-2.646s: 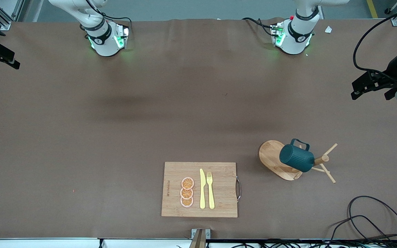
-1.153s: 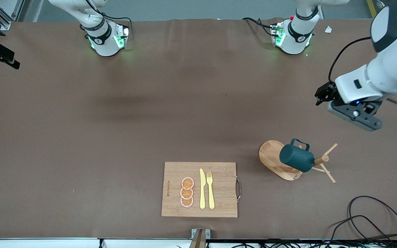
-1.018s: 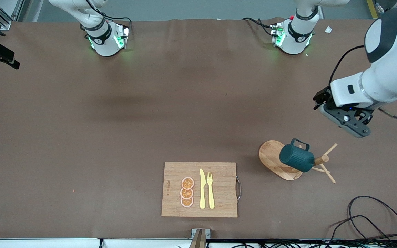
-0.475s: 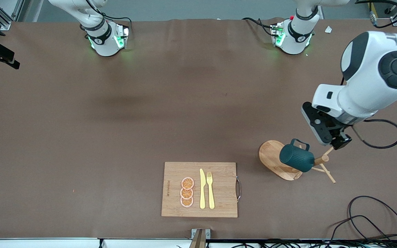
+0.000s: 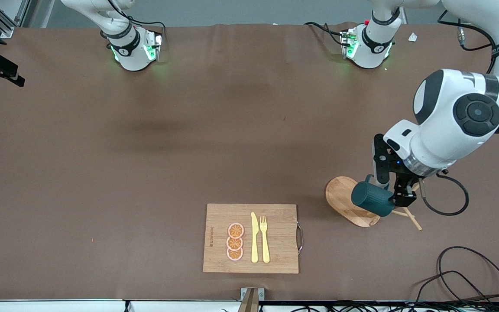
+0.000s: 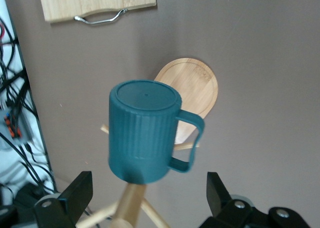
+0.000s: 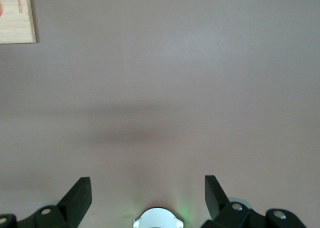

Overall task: Transfer cup from left to right arm and place
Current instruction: 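Move the left gripper down over the teal mug on the stand, then close the left gripper on the teal mug's body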

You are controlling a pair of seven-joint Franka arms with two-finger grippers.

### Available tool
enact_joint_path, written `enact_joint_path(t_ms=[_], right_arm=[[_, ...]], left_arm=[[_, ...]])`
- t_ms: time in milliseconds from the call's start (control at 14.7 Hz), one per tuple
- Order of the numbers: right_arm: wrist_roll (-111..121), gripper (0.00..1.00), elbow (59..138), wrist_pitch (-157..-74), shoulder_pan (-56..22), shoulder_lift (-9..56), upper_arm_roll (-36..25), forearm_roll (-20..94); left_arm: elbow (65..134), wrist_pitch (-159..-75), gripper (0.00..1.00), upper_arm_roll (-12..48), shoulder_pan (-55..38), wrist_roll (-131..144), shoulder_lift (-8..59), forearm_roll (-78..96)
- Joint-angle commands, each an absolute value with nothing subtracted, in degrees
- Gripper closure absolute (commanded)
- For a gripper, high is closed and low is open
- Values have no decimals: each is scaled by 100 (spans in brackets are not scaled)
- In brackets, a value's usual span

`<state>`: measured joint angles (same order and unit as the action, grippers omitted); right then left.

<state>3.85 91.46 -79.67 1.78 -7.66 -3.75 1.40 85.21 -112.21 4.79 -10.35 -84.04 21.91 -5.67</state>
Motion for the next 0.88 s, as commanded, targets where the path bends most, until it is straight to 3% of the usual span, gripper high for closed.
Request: enact_joint_path(t_ms=[0,814], right_arm=[[475,0,9281,-7998,193,-888,-378,123],[686,0,9272,-7954,193,-888,-369,88]], left_arm=[[8473,-11609,0,501,-950,-9112,2372,-607],[8464,-11979,0,501,-703,-9308,2803,-449]])
